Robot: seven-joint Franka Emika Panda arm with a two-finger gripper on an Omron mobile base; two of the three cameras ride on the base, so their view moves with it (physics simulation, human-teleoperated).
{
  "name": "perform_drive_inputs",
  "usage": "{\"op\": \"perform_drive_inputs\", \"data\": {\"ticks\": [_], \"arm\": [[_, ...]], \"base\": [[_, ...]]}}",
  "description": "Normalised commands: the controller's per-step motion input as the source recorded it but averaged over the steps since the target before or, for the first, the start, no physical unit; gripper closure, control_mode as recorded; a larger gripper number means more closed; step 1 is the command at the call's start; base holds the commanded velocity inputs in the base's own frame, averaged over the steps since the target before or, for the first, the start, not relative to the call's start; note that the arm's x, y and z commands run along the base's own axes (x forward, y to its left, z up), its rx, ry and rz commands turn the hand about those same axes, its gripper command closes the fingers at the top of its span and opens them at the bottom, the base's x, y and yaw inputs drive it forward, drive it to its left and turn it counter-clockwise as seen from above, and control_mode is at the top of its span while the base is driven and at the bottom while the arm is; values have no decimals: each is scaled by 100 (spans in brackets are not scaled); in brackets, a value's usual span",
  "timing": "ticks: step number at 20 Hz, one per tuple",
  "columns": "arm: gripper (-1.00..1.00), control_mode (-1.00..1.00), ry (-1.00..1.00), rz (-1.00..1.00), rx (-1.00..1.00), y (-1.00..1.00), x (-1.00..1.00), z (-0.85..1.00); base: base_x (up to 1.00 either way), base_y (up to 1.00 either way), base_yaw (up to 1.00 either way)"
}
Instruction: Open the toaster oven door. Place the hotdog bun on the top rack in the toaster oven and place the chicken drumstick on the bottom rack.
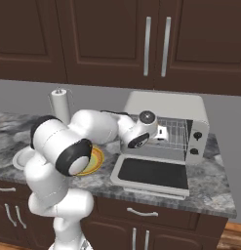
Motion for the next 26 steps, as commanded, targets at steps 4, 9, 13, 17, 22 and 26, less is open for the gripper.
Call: {"op": "perform_drive_inputs", "data": {"ticks": [4,9,13,17,22,26], "arm": [[-100,-100,0,0,7,0,40,0],[-100,-100,0,0,6,0,34,0],[-100,-100,0,0,5,2,21,0],[-100,-100,0,0,2,0,-7,3],[-100,-100,3,0,2,8,-52,22],[-100,-100,9,7,0,36,-40,18]], "base": [[0,0,0],[0,0,0],[0,0,0],[0,0,0],[0,0,0],[0,0,0]]}}
